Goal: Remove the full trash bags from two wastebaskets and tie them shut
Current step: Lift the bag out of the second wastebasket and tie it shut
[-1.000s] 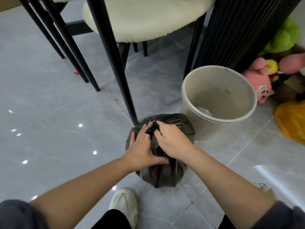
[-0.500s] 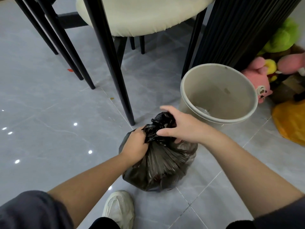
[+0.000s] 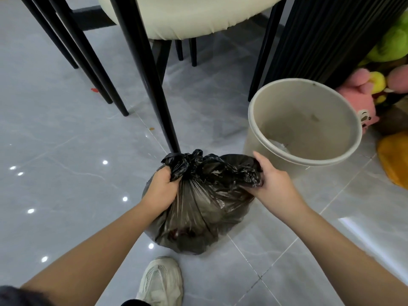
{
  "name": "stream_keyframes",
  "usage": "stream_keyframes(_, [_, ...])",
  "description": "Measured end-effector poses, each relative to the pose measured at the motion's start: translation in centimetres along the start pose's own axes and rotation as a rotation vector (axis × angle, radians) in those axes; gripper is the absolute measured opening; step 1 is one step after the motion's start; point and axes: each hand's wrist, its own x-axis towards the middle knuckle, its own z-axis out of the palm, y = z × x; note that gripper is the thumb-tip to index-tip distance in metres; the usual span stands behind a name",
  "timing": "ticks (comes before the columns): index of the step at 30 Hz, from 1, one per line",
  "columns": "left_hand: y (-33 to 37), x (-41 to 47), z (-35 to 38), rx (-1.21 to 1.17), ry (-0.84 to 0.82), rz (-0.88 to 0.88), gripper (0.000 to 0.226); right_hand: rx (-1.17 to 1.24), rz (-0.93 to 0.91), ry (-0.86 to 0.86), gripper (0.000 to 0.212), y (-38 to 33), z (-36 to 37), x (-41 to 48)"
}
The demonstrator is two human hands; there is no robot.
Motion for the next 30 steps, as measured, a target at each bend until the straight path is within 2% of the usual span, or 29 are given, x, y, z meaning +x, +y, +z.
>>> stream_keyframes(2, [0.2, -0.1, -0.1, -0.034, -0.021, 0.002, 0.020, -0.167, -0.051, 0.090, 0.026, 0.3, 0.3, 0.4])
stream_keyframes(3, [0.5, -0.2, 0.0, -0.049, -0.026, 0.007, 0.017, -0.202, -0.097, 0.130, 0.018, 0.3, 0.5, 0.6])
stream_keyframes(5, [1.5, -0.5, 0.4, -0.081, -0.035, 0.024, 0.019, -0.098, -0.241, 0.173, 0.013, 0.2, 1.0, 1.1])
stream_keyframes(7, [2.8, -1.0, 0.9, -0.109, -0.038, 0.034, 0.021, 0.173, -0.276, 0.124, 0.015, -0.8, 1.4, 1.3])
stream_keyframes(9, [3.9, -1.3, 1.7, -0.120, -0.041, 0.057, 0.022, 0.462, -0.167, 0.014, 0.021, -1.6, 2.1, 1.5])
stream_keyframes(12, [5.0, -1.6, 3.0, -0.199, -0.044, 0.084, 0.022, 0.632, -0.026, 0.041, 0.024, -2.2, 4.3, 2.1])
stream_keyframes(17, [5.7, -2.4, 5.1, -0.395, -0.007, 0.027, 0.024, 0.572, 0.084, 0.195, 0.024, -2.5, 5.3, 3.3])
stream_keyframes(22, [6.8, -2.3, 6.3, -0.566, 0.147, -0.071, 0.023, 0.490, 0.080, 0.226, 0.016, -2.2, 5.6, 3.5])
stream_keyframes(25, [7.6, -2.6, 6.2, -0.658, 0.115, -0.106, 0.017, 0.509, 0.067, 0.228, 0.014, -1.8, 5.5, 3.3])
stream_keyframes(27, [7.5, -2.9, 5.9, -0.623, 0.040, -0.031, 0.013, 0.500, 0.072, 0.234, 0.018, -1.4, 5.1, 2.9])
stream_keyframes(30, [6.6, -3.1, 5.4, -0.396, 0.009, 0.081, 0.020, 0.538, 0.069, 0.159, 0.026, -0.3, 4.1, 1.7])
